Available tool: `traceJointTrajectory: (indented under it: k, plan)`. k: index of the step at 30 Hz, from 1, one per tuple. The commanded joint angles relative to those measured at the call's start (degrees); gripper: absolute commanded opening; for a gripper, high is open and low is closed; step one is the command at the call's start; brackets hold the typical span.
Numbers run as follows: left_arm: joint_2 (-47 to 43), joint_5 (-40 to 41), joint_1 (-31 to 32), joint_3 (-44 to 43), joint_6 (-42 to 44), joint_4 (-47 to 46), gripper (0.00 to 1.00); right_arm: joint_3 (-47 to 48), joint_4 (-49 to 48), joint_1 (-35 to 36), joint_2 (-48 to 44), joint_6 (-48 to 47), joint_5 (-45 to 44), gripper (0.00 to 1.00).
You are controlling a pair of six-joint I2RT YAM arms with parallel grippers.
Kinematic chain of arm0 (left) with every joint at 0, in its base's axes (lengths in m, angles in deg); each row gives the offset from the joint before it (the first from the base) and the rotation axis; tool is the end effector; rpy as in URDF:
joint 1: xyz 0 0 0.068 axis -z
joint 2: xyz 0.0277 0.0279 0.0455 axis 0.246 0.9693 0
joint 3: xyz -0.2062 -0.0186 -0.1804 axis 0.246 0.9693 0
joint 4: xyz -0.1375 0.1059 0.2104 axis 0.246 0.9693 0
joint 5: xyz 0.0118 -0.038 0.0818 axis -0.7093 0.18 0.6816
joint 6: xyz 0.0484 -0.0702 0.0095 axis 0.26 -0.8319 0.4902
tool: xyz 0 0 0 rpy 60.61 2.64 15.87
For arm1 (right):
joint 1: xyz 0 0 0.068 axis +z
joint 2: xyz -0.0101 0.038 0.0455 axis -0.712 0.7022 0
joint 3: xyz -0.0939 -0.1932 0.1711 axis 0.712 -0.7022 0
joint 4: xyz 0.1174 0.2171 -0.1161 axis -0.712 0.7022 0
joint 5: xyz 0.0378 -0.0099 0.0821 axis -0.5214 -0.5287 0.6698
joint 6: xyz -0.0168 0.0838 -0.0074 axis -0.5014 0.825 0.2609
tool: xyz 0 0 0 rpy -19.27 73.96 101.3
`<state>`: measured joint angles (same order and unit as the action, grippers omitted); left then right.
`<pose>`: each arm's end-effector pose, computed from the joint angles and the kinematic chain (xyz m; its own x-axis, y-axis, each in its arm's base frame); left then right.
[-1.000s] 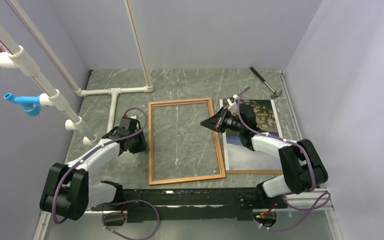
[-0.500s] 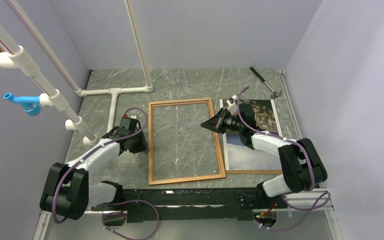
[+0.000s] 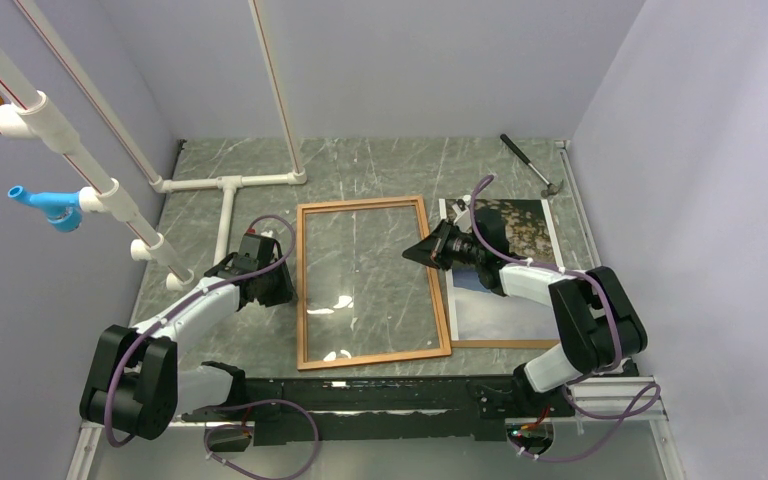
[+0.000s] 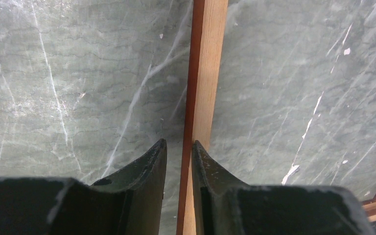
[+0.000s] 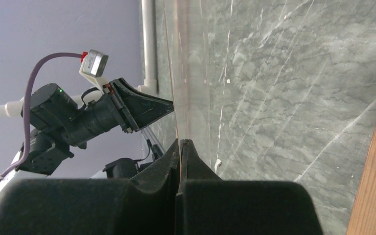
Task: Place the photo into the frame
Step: Place the photo frame item in the photo frame.
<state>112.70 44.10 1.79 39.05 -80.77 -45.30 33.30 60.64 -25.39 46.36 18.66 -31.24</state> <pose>0.2341 -0.0725 0.1247 -0.8639 -0.3073 -0.3990 -0.1824 0.9294 -0.3209 0.2924 0.1563 0.1542 -0.8896 0.3953 -0.2287 -0.0533 0.4075 0.9116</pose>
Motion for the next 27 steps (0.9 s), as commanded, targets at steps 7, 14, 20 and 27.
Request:
traceJointTrajectory:
  k: [7, 14, 20, 27]
  plan:
    - [3.29, 3.58, -0.12, 2.02, 1.95, 2.51, 0.29, 1.07, 1.76, 1.60, 1.58, -2.93, 3.95, 0.00]
    - [3.43, 3.60, -0.12, 2.01, 2.03, 2.56, 0.29, 2.37, 5.23, 1.60, 1.66, -5.38, 3.26, 0.21]
    - [3.60, 3.48, -0.13, 1.99, 2.04, 2.54, 0.29, 4.06, 9.65, 1.64, 0.77, -8.03, 1.55, 0.48]
    - [3.61, 3.48, -0.15, 1.99, 2.04, 2.53, 0.29, 4.80, 10.49, 1.63, 1.88, -8.80, 1.93, 0.57]
